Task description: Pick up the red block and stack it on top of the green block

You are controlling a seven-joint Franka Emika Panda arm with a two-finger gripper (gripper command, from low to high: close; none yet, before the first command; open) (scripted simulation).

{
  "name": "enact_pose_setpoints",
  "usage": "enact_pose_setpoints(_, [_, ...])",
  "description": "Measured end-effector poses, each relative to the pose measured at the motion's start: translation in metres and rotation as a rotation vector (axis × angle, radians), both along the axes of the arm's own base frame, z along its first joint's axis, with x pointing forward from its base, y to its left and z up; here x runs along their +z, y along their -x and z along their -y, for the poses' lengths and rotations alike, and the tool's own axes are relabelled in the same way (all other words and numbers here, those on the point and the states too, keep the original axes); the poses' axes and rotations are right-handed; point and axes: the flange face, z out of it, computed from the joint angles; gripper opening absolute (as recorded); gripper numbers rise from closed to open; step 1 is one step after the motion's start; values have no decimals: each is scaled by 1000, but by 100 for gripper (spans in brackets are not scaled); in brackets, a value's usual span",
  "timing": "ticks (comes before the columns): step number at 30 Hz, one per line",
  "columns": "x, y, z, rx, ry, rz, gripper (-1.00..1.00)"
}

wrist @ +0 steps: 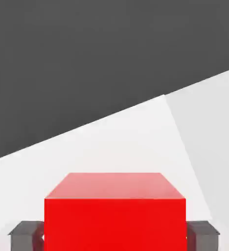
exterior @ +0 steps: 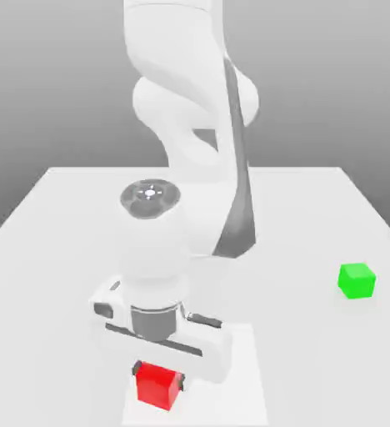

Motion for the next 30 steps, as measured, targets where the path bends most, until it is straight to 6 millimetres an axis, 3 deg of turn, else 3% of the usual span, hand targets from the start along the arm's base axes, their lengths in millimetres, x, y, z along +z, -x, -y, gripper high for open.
enact_pose_setpoints(3, [0,0,0,0,0,0,-100])
enact_pose_setpoints(8, [52,0,0,0,-1,0,-100])
enact_pose_setpoints(9, [60,0,-11,0,-6,2,-100])
enact_pose_setpoints(11, [70,3,-49,5,-23,8,-100])
enact_pose_setpoints(14, [82,16,-122,41,-48,11,-100])
enact_pose_setpoints(20, [99,69,-236,71,-74,4,-100])
enact_pose_setpoints(24, [106,116,-290,69,-72,-3,-100])
enact_pose_setpoints(30, [106,196,-346,58,-41,-8,-100])
